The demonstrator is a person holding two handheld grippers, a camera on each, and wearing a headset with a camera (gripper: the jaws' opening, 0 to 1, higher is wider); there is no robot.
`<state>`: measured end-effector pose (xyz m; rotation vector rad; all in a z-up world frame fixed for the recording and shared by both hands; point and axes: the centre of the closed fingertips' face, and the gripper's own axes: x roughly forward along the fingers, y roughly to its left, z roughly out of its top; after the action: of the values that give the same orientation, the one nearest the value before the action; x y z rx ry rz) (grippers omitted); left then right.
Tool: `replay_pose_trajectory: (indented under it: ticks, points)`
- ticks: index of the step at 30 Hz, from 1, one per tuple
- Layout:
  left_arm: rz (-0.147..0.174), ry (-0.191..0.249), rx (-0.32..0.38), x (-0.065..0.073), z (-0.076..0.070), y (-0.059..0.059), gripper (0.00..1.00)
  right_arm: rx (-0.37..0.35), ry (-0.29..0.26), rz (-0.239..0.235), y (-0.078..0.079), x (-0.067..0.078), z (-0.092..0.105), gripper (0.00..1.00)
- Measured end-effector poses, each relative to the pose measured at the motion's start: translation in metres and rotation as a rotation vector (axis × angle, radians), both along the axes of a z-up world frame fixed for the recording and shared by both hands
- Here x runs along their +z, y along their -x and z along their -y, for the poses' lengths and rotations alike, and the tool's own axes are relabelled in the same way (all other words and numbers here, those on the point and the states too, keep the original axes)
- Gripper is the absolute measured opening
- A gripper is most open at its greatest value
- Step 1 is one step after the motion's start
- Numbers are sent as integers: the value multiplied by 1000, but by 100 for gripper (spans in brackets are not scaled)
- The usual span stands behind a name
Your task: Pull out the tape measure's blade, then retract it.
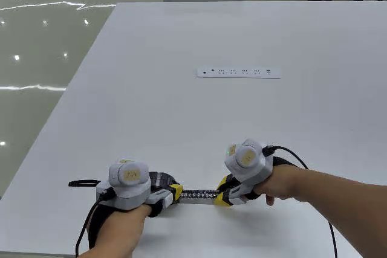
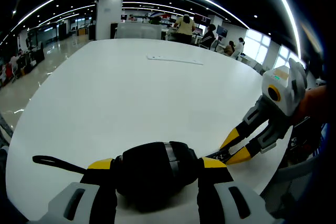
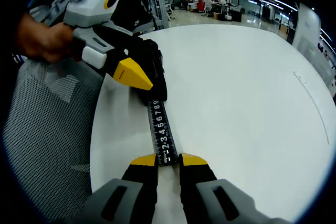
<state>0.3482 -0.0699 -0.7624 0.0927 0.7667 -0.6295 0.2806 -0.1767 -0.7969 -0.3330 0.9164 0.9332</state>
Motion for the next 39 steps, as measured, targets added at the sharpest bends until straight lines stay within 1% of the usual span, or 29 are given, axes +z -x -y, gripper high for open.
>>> replay_pose_trajectory:
  ticks: [4, 12, 23, 39]
  points:
    - [0, 0, 0, 0, 0, 0, 58, -8, -14, -2, -1, -1, -3, 14]
    - [-2, 0, 1, 0, 0, 0, 58, -1, -13, 2, -3, 0, -8, 14]
    - [-4, 1, 1, 0, 1, 1, 58, 0, -26, 20, -7, -1, -15, 14]
    - [-5, 4, 2, 0, 1, 1, 58, 10, -40, 34, -12, 0, -31, 14]
